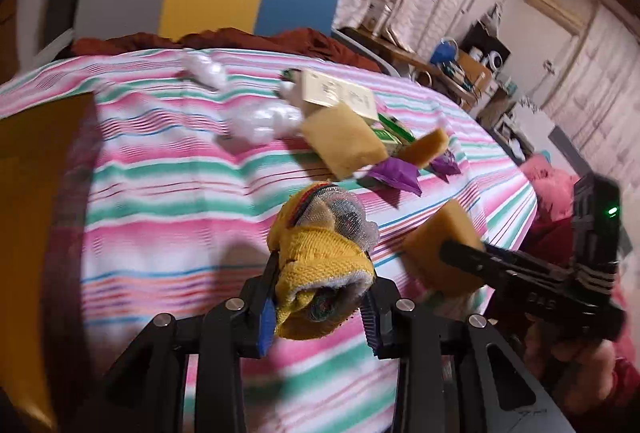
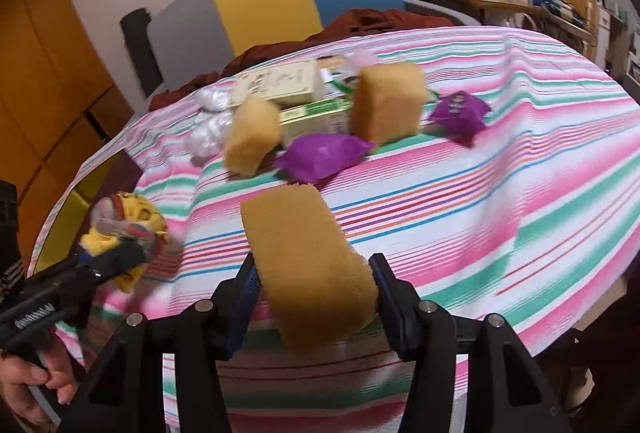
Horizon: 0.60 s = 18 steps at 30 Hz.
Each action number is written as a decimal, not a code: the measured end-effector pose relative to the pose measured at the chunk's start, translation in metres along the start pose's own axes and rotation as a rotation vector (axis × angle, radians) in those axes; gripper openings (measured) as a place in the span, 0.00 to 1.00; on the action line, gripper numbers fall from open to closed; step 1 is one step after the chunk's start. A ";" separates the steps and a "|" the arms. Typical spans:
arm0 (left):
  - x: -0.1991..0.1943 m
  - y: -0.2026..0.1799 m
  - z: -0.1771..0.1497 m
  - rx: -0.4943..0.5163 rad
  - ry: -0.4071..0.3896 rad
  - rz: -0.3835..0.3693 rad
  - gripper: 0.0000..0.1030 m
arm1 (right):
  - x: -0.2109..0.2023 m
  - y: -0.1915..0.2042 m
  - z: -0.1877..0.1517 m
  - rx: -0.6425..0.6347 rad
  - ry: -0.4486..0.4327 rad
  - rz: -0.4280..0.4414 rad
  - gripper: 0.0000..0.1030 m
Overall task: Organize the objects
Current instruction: 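Carry both items over the gold tray and open both tools to drop them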
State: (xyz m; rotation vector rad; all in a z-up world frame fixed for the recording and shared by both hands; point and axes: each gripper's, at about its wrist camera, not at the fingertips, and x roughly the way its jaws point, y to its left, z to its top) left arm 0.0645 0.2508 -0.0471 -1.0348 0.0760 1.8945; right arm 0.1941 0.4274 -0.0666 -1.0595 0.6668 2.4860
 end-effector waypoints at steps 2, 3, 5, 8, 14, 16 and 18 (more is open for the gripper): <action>-0.021 0.012 -0.002 -0.031 -0.031 0.000 0.34 | 0.002 0.011 0.000 -0.013 0.010 0.035 0.53; -0.030 0.017 -0.002 -0.039 -0.045 0.009 0.34 | 0.002 0.020 0.000 -0.027 0.014 0.050 0.53; -0.052 0.032 -0.002 -0.062 -0.077 0.037 0.34 | 0.002 0.035 0.000 -0.055 0.013 0.075 0.53; -0.077 0.055 -0.003 -0.093 -0.105 0.077 0.34 | 0.000 0.056 0.000 -0.095 0.004 0.112 0.53; -0.120 0.117 -0.014 -0.180 -0.140 0.250 0.34 | -0.009 0.099 -0.001 -0.172 -0.017 0.188 0.53; -0.128 0.133 -0.019 -0.206 -0.138 0.309 0.34 | -0.010 0.113 0.000 -0.187 -0.013 0.214 0.53; -0.138 0.154 -0.026 -0.247 -0.135 0.376 0.34 | -0.009 0.127 0.000 -0.206 -0.012 0.233 0.53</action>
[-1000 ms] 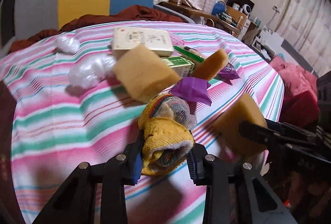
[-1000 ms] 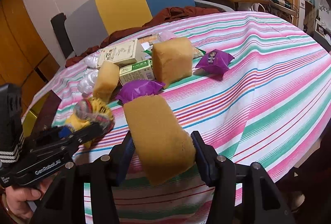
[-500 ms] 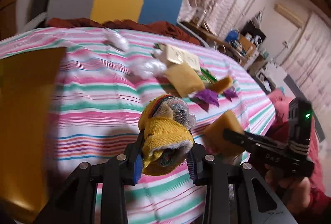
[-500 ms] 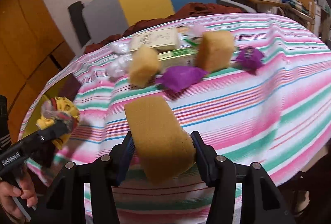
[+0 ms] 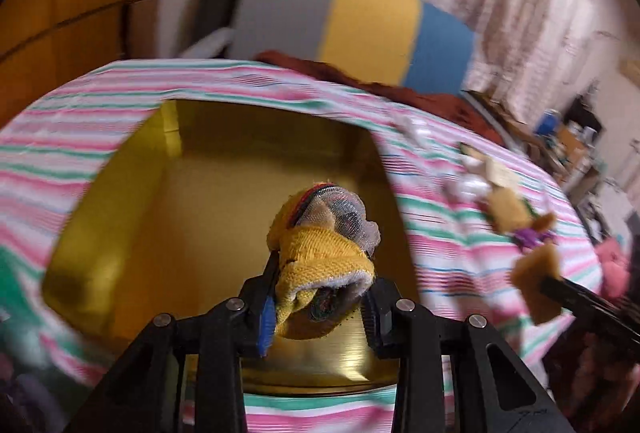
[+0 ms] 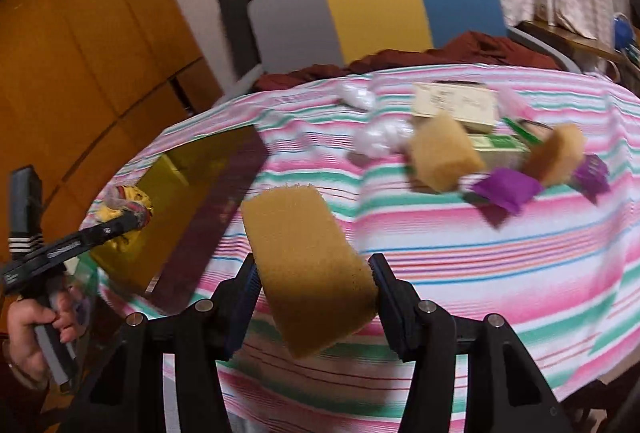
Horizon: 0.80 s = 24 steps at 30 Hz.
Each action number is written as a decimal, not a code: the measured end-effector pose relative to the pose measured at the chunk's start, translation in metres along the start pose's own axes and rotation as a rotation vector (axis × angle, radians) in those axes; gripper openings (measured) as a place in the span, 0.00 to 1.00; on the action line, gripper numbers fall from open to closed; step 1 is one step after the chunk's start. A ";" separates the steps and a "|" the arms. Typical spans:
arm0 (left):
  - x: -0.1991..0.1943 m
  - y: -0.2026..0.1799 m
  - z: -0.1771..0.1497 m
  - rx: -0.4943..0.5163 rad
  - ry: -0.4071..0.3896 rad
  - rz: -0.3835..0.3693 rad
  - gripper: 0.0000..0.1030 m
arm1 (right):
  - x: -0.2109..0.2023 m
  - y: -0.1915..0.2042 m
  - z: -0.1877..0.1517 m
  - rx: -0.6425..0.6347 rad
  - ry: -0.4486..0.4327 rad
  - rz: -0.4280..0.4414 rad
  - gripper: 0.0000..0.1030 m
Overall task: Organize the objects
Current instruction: 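Carry both items over the gold tray and open both tools to drop them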
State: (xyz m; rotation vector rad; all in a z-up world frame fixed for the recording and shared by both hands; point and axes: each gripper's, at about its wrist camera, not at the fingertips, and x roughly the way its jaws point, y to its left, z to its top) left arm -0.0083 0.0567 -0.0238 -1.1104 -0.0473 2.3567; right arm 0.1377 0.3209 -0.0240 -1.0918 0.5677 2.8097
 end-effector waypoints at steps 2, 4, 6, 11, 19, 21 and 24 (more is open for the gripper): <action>0.002 0.019 0.000 -0.026 0.013 0.070 0.34 | 0.003 0.015 0.003 -0.021 0.000 0.023 0.53; 0.009 0.033 0.000 -0.034 0.040 0.113 0.35 | 0.006 0.031 0.006 -0.041 0.000 0.047 0.53; 0.014 0.047 -0.003 -0.034 0.056 0.150 0.35 | 0.011 0.046 0.010 -0.058 -0.003 0.074 0.53; 0.021 0.070 -0.006 -0.073 0.080 0.210 0.36 | 0.023 0.094 0.018 -0.108 -0.009 0.155 0.53; 0.000 0.079 0.004 -0.128 -0.007 0.269 0.73 | 0.059 0.146 0.018 -0.163 0.060 0.212 0.53; -0.014 0.084 0.008 -0.177 -0.077 0.279 0.91 | 0.067 0.151 0.015 -0.171 0.078 0.215 0.53; -0.030 0.099 0.010 -0.274 -0.154 0.278 0.98 | 0.080 0.158 0.010 -0.176 0.107 0.218 0.54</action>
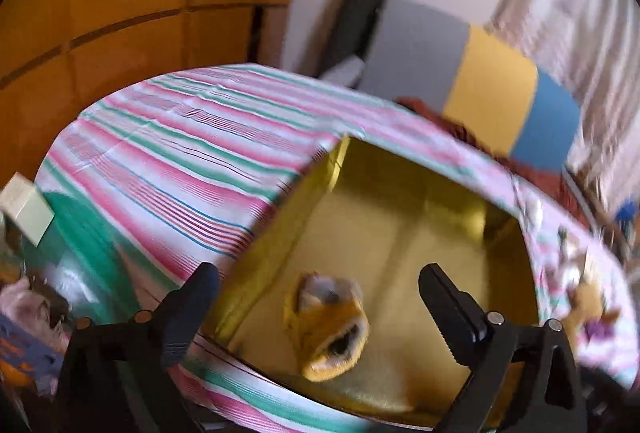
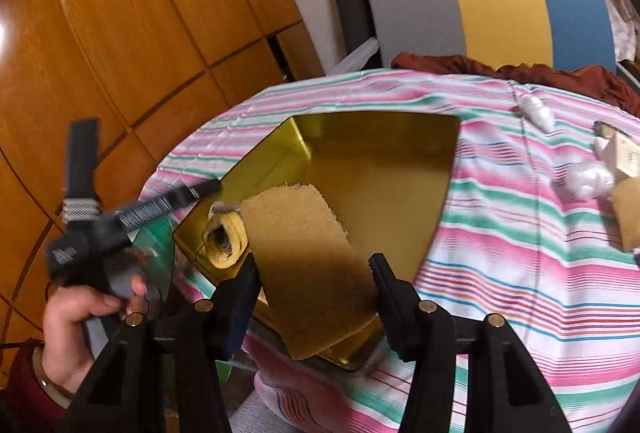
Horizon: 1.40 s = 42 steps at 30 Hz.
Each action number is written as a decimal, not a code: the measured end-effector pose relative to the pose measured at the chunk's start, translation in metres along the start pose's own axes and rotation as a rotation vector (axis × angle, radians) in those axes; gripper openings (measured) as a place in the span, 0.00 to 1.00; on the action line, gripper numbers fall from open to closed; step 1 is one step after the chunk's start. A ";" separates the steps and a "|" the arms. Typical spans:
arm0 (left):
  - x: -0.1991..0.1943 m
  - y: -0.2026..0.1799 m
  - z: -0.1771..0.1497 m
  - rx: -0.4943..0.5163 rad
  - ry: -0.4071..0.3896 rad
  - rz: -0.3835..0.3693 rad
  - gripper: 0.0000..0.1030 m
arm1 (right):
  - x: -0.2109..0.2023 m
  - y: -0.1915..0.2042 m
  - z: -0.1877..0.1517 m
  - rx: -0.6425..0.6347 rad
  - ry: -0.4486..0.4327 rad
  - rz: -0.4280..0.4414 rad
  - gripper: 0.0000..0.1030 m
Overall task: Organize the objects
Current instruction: 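Carry both items over the gold tray and open both tools to drop them, then grasp a purple packet with the right tool while the left tool grasps a yellow sponge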
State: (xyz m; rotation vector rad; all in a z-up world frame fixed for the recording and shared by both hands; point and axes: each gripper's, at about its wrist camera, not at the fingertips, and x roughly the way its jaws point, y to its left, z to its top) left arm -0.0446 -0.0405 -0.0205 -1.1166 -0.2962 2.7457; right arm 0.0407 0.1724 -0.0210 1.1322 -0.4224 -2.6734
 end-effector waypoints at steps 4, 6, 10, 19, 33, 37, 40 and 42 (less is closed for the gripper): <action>-0.009 0.016 0.005 -0.106 -0.041 0.022 1.00 | 0.023 0.006 0.000 0.005 0.032 0.000 0.54; -0.014 0.019 0.006 -0.127 -0.065 0.049 1.00 | 0.034 0.008 0.003 0.001 0.043 -0.006 0.54; -0.020 0.022 0.004 -0.151 -0.092 0.061 1.00 | 0.058 0.017 0.005 0.013 0.084 0.012 0.56; -0.018 0.018 0.000 -0.163 -0.065 0.036 1.00 | 0.057 0.026 0.001 -0.002 0.057 0.059 0.78; -0.022 -0.025 -0.013 -0.073 -0.033 -0.111 1.00 | -0.025 -0.047 0.009 0.115 -0.162 -0.152 0.78; -0.026 -0.050 -0.022 0.008 -0.025 -0.175 1.00 | -0.038 -0.084 0.000 0.173 -0.157 -0.268 0.78; -0.031 -0.069 -0.029 0.063 -0.012 -0.236 1.00 | -0.047 -0.108 -0.014 0.204 -0.133 -0.359 0.78; -0.034 -0.083 -0.034 0.082 0.008 -0.299 1.00 | -0.055 -0.128 -0.025 0.243 -0.123 -0.412 0.78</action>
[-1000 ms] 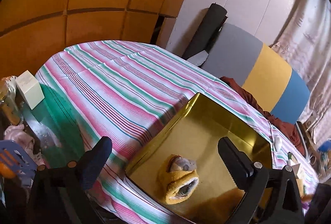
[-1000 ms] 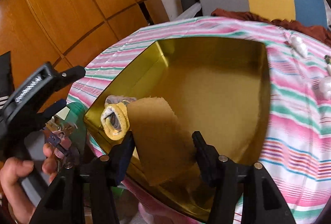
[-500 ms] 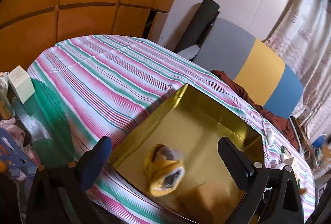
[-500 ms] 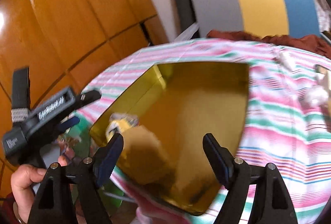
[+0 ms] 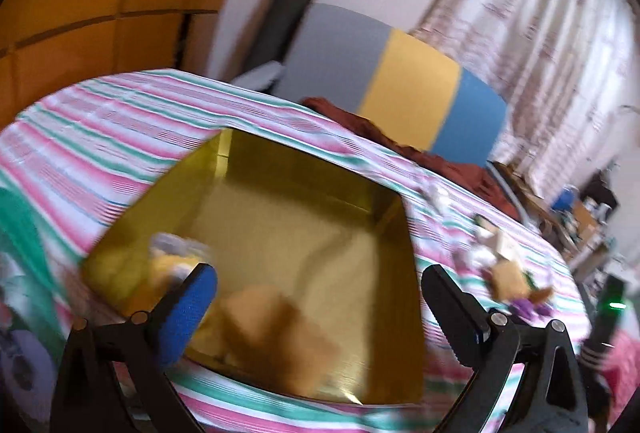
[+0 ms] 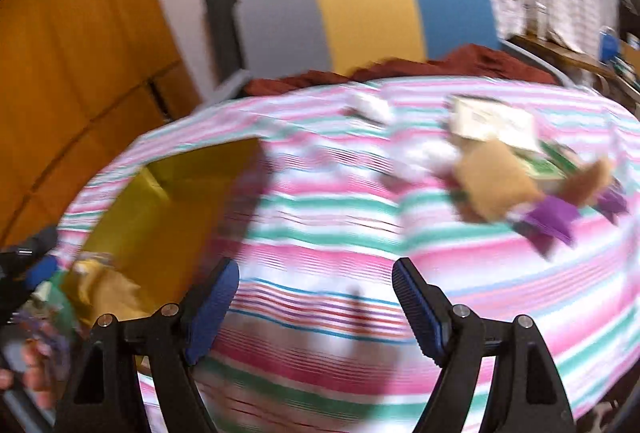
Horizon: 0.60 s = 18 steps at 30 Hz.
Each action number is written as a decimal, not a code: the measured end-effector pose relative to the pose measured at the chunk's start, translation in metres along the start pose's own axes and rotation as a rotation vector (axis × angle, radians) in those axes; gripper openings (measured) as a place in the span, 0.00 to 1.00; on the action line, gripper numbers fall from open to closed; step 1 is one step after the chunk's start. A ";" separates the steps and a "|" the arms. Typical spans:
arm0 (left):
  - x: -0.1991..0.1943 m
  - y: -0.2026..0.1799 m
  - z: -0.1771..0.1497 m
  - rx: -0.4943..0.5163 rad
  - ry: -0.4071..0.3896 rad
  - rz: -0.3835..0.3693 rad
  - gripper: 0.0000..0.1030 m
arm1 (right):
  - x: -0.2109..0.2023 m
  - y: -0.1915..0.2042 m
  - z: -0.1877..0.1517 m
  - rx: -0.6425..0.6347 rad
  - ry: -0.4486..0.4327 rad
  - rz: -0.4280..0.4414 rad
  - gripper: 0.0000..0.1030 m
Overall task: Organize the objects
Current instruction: 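Grasp a purple packet with the right tool while the left tool grasps a yellow sponge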
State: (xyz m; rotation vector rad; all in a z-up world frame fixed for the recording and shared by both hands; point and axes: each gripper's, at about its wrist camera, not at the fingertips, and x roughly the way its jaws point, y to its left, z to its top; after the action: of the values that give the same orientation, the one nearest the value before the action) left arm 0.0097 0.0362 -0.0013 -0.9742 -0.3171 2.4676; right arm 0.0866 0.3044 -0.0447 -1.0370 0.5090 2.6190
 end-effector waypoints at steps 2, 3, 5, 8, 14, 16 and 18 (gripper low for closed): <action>-0.001 -0.015 -0.005 0.026 0.013 -0.056 1.00 | -0.004 -0.026 -0.006 0.051 -0.028 -0.084 0.78; -0.002 -0.021 -0.006 0.039 0.015 -0.074 1.00 | -0.009 -0.040 -0.008 0.078 -0.056 -0.132 0.78; -0.004 -0.035 -0.011 0.066 0.022 -0.111 1.00 | -0.018 -0.069 -0.012 0.139 -0.110 -0.220 0.78; -0.004 -0.057 -0.023 0.102 0.047 -0.166 1.00 | -0.018 -0.108 -0.005 0.231 -0.119 -0.272 0.78; 0.002 -0.090 -0.046 0.134 0.107 -0.213 1.00 | -0.004 -0.143 0.015 0.272 -0.117 -0.292 0.72; 0.003 -0.097 -0.050 0.143 0.115 -0.214 1.00 | 0.003 -0.151 0.020 0.288 -0.103 -0.285 0.69; 0.003 -0.102 -0.055 0.145 0.125 -0.218 1.00 | 0.008 -0.157 0.025 0.315 -0.105 -0.265 0.67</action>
State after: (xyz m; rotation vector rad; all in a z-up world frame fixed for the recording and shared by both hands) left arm 0.0795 0.1282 -0.0049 -0.9730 -0.1887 2.1895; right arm 0.1252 0.4570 -0.0675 -0.8012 0.6821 2.2562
